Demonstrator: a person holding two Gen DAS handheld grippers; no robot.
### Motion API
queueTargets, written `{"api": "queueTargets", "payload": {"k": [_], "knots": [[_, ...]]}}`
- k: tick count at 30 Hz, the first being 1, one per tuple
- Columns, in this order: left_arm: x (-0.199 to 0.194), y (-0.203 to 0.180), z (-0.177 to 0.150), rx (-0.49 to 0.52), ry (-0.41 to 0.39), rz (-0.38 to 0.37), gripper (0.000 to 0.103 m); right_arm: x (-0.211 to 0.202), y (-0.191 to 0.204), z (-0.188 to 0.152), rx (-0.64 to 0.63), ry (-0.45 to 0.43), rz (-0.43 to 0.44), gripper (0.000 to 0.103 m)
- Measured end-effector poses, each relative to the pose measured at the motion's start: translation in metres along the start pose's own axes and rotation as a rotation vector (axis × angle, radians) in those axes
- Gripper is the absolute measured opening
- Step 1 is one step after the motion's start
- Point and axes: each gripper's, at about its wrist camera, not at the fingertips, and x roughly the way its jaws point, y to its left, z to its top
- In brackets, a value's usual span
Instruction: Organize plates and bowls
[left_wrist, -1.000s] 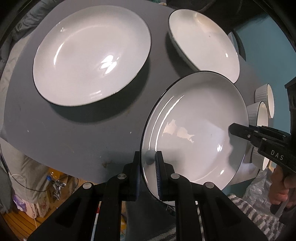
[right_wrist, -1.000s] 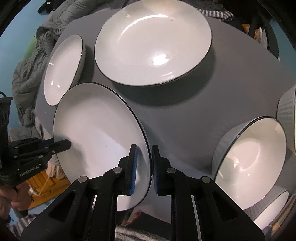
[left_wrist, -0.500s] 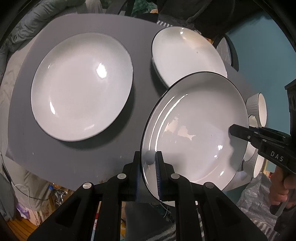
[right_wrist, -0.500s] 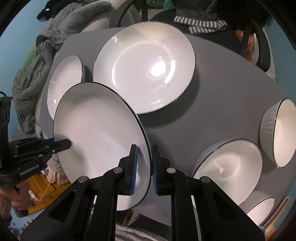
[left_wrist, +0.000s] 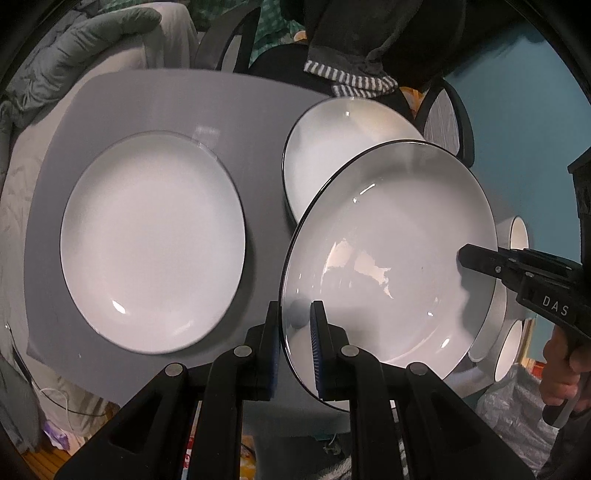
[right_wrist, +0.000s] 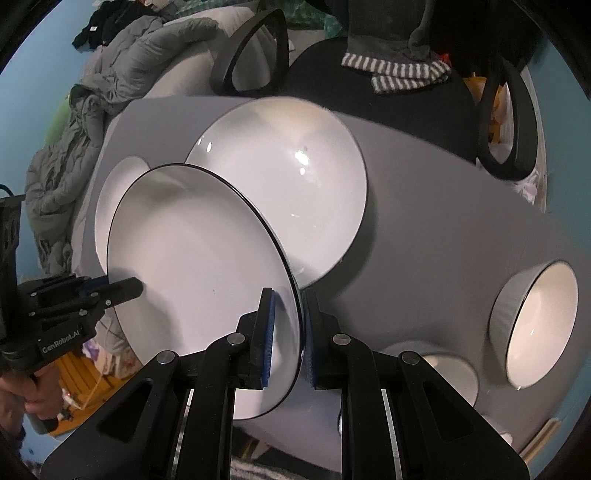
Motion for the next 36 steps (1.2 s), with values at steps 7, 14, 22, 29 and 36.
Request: {"api": "queueTargets", "payload": {"k": [7, 14, 22, 29, 36], "knots": [[0.005, -0.002, 0.024, -0.012, -0.009, 0.003, 0.014, -0.001, -0.010, 0.024, 0.008, -0.008, 0.001, 0.014], [0.018, 0.001, 0.043, -0.019, 0.006, 0.008, 0.015, 0.004, -0.025, 0.047, 0.028, 0.002, 0.004, 0.014], [0.031, -0.001, 0.061, -0.028, 0.024, 0.035, 0.015, 0.013, -0.032, 0.065, 0.038, 0.026, 0.003, 0.015], [0.038, 0.001, 0.068, -0.043, 0.036, 0.052, 0.015, 0.019, -0.035, 0.074, 0.041, 0.040, 0.004, 0.015], [0.044, 0.002, 0.072, -0.052, 0.057, 0.064, 0.016, 0.027, -0.035, 0.077, 0.039, 0.059, 0.003, 0.015]]}}
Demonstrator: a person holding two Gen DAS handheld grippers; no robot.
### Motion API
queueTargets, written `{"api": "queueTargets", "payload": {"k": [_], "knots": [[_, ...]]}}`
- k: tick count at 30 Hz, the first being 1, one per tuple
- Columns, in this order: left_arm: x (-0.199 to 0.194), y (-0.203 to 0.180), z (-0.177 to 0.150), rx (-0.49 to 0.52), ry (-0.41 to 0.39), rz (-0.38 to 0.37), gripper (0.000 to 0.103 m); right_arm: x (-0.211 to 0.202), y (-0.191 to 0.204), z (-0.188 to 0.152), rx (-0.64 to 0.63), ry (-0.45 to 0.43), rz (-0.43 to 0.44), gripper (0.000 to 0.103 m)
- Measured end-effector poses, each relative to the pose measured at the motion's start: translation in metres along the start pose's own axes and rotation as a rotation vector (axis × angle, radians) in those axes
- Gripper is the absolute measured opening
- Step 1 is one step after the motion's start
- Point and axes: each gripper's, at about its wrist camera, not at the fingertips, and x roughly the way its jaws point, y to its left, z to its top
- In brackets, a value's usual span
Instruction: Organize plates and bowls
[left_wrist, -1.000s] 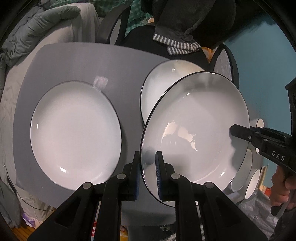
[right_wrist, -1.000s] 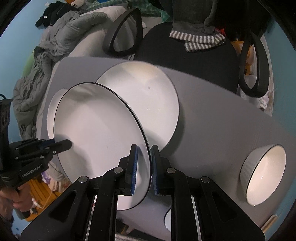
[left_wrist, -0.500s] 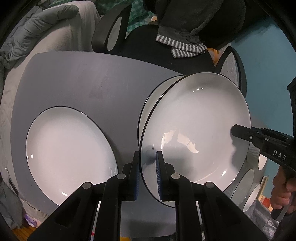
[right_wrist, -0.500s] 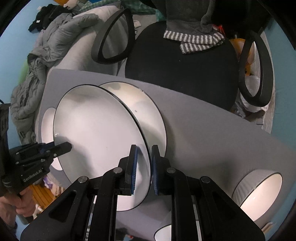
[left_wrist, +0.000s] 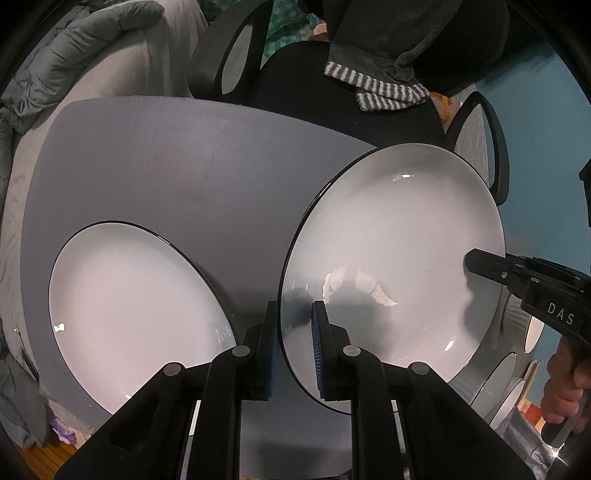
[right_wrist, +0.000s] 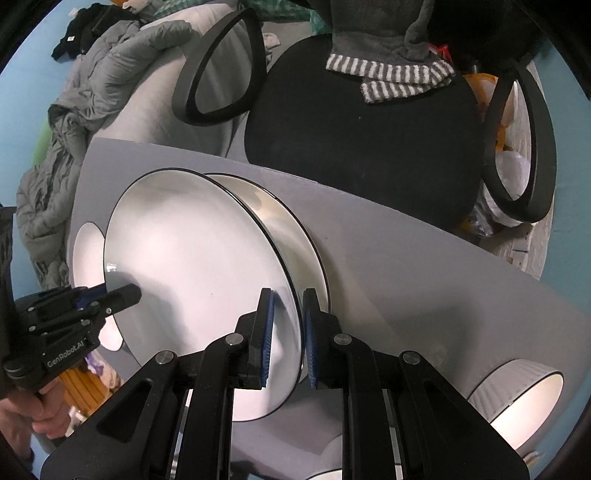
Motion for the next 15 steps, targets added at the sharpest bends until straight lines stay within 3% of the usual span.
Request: {"api": "queueTargets", "payload": {"k": [15], "knots": [[0.009, 0.000, 0.005, 0.007, 0.021, 0.011, 0.016, 0.011, -0.001, 0.002, 0.005, 0.018, -0.008, 0.016]]}}
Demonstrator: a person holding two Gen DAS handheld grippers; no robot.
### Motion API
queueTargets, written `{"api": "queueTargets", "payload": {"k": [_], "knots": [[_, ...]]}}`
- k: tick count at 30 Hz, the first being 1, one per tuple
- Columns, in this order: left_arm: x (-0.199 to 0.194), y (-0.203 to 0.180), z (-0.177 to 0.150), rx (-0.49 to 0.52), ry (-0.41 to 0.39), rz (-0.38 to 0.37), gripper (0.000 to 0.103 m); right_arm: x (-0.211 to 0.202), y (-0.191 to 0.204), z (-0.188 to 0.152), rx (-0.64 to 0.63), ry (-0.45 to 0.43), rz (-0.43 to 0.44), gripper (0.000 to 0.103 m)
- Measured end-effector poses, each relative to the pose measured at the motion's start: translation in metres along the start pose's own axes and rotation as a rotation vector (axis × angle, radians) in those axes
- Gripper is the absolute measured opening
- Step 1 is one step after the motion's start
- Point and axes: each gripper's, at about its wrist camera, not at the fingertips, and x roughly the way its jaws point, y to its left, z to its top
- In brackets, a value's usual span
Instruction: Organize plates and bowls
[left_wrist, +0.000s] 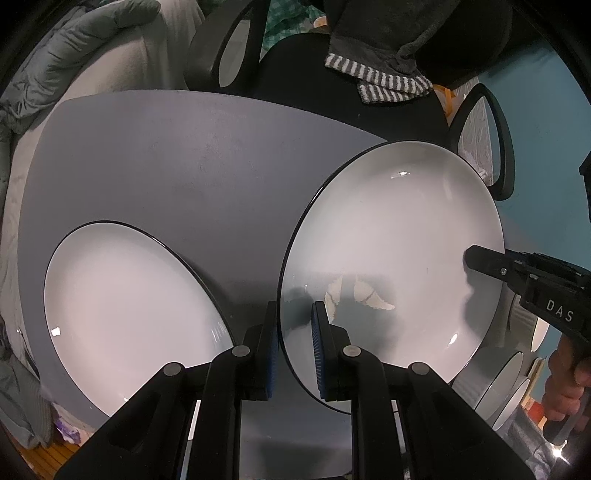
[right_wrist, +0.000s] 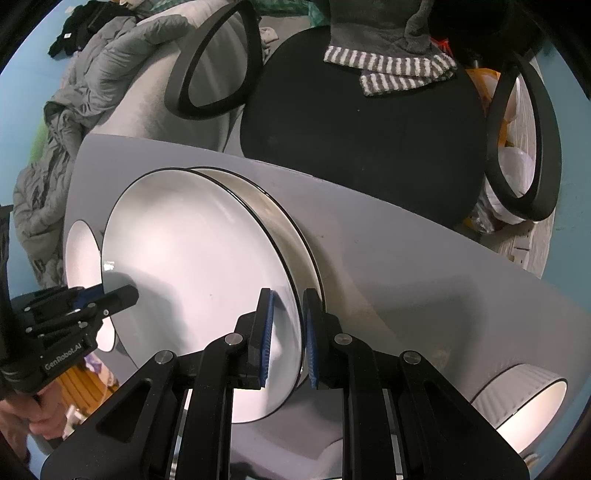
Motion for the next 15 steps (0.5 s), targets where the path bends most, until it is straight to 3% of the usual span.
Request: {"api": "queueTargets", "payload": {"k": [11, 15], "knots": [[0.0009, -0.0017, -0.0017, 0.003, 0.000, 0.006, 0.019, 0.0000, 0.0056, 0.0019, 0.014, 0.026, -0.049, 0.017], [0.0002, -0.0004, -0.0036, 0.005, -0.001, -0.002, 0.021, -0.0011, 0.0077, 0.0031, 0.032, 0.044, -0.045, 0.030]]}}
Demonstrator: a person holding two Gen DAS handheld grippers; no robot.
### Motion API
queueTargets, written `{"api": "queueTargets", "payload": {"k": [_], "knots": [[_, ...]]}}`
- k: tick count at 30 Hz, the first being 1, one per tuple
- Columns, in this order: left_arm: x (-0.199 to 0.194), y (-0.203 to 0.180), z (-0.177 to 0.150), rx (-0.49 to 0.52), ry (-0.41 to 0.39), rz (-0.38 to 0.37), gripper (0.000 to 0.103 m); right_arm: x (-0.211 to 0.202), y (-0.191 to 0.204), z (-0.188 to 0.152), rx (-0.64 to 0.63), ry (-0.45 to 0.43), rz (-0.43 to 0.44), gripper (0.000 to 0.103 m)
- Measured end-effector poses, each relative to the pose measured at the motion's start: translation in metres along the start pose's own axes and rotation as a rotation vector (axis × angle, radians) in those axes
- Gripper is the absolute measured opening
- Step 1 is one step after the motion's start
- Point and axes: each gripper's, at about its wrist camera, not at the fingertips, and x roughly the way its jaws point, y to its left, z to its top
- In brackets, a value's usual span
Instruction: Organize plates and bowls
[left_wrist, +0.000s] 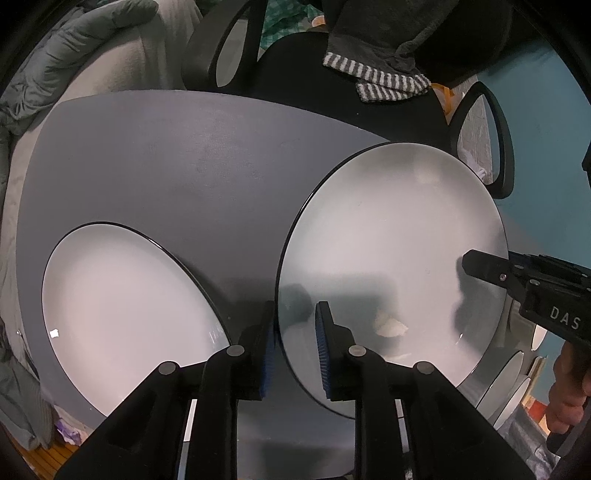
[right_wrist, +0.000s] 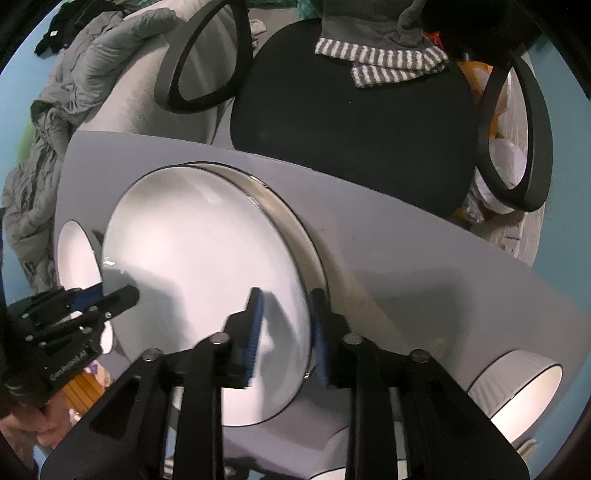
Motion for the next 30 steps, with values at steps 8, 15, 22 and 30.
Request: {"api": "queueTargets", "payload": {"k": [8, 15, 22, 30], "knots": [[-0.003, 0.005, -0.006, -0.012, -0.004, -0.014, 0.022, -0.002, 0.009, 0.000, -0.026, 0.031, -0.064, 0.034], [-0.012, 0.009, -0.013, -0.017, -0.027, -0.038, 0.022, -0.009, 0.011, -0.004, -0.032, 0.018, -0.137, 0.045], [-0.027, 0.008, -0.026, 0.014, -0.071, -0.026, 0.022, -0.015, 0.019, -0.011, -0.069, -0.010, -0.168, 0.045], [-0.051, 0.017, -0.053, 0.046, -0.130, -0.007, 0.040, -0.026, 0.033, -0.029, -0.086, -0.064, -0.175, 0.056]]}}
